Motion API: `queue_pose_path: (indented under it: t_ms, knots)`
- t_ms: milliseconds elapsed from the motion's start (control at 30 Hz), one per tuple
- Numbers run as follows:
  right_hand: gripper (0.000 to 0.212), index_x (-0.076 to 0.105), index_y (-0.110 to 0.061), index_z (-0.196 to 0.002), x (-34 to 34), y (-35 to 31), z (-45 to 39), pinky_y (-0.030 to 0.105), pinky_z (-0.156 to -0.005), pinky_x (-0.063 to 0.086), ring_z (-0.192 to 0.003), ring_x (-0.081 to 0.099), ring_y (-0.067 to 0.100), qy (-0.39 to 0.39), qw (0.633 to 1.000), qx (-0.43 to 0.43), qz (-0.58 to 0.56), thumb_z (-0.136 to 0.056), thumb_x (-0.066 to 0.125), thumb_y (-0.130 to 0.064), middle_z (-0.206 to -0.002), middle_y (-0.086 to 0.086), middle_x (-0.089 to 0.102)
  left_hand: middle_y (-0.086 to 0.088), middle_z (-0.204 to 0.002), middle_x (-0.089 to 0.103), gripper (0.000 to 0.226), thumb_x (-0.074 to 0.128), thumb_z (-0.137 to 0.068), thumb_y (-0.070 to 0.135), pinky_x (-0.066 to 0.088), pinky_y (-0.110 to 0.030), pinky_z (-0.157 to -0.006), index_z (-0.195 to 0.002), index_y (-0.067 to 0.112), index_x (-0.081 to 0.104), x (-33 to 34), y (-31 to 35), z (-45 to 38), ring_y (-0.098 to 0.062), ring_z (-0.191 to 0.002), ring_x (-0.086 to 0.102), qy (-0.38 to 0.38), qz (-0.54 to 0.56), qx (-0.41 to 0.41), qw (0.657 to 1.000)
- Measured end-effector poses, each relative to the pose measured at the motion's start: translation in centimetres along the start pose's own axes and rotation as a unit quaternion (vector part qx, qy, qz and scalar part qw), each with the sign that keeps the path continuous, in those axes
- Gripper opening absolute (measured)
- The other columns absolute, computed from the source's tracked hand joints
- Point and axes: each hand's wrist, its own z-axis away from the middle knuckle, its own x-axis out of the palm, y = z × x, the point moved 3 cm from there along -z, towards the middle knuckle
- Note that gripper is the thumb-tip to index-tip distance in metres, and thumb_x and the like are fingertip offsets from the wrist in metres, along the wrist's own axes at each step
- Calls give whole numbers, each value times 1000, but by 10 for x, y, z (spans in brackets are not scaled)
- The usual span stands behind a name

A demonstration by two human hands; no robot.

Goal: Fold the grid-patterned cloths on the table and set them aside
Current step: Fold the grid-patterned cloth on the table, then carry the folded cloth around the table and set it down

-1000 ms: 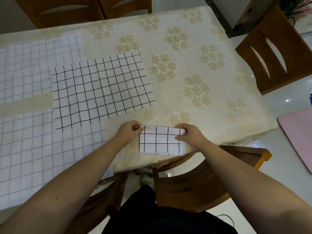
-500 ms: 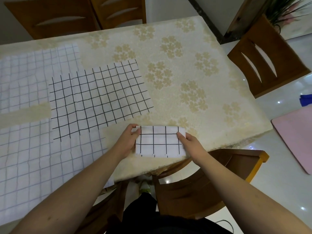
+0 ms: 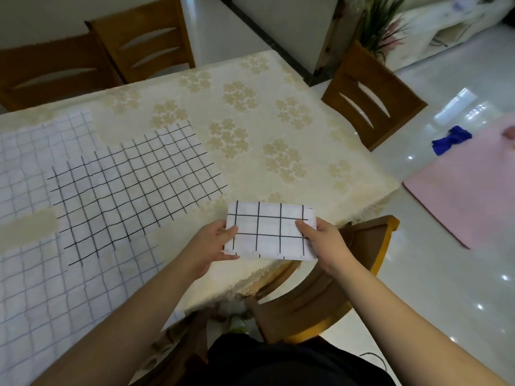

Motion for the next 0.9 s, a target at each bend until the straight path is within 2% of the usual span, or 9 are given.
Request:
queue_pose_path:
  t_ms: [133, 267, 433, 533, 633, 733, 800, 900]
  knots:
    - [27, 66, -14, -119, -28, 6, 26, 50, -90, 56, -98, 72, 26, 20, 999, 5, -36, -92, 66, -15, -108, 5, 75, -4, -109, 73, 17, 56, -98, 21, 60, -35, -77, -113, 20, 65, 25, 14, 3, -20, -95, 72, -24, -49, 42, 998]
    - [32, 63, -12, -121, -61, 10, 59, 49, -90, 56, -100, 72, 27, 51, 995, -9, -86, -90, 67, -8, -110, 8, 74, -1, -109, 74, 21, 53, -100, 19, 58, -31, -79, -118, 17, 64, 61, 18, 13, -16, -96, 72, -66, -89, 56, 992]
    - [24, 65, -12, -118, -112, 27, 98, 46, -87, 58, -96, 72, 27, 110, 987, -27, -114, -94, 62, -11, -107, 8, 75, -2, -104, 76, 19, 53, -100, 17, 59, -35, -80, -113, 19, 66, 120, 19, 37, -17, -92, 73, -97, -129, 60, 985]
    - [20, 67, -12, -114, -150, 44, 124, 44, -85, 58, -95, 72, 27, 146, 980, -25, -131, -97, 57, -14, -105, 8, 75, -6, -103, 76, 17, 58, -97, 12, 60, -36, -77, -112, 17, 64, 162, 19, 56, -21, -90, 74, -111, -154, 68, 979]
    - [19, 68, -12, -113, -189, 61, 154, 46, -88, 57, -96, 72, 26, 177, 973, -25, -145, -96, 58, -15, -105, 8, 75, -6, -105, 75, 25, 65, -92, 10, 59, -39, -79, -115, 17, 61, 209, 9, 76, -24, -92, 73, -140, -156, 63, 976]
    - [18, 68, -11, -110, -228, 75, 187, 40, -78, 59, -93, 73, 26, 209, 965, -48, -155, -95, 60, -11, -101, 7, 76, -7, -101, 76, 17, 58, -97, 21, 58, -34, -73, -111, 15, 65, 258, -3, 91, -22, -88, 74, -124, -162, 71, 976]
    - [17, 69, -12, -109, -248, 83, 206, 34, -71, 58, -90, 73, 24, 214, 961, -55, -164, -94, 61, -9, -99, 6, 77, -7, -97, 76, 19, 53, -100, 22, 58, -33, -71, -108, 13, 67, 287, -8, 99, -22, -85, 74, -108, -172, 84, 976]
    - [20, 68, -13, -110, -279, 96, 230, 35, -73, 58, -91, 73, 23, 232, 955, -55, -176, -91, 64, -7, -100, 6, 76, -9, -96, 76, 19, 55, -99, 20, 58, -40, -82, -107, 10, 69, 327, -16, 112, -26, -89, 73, -124, -178, 93, 972]
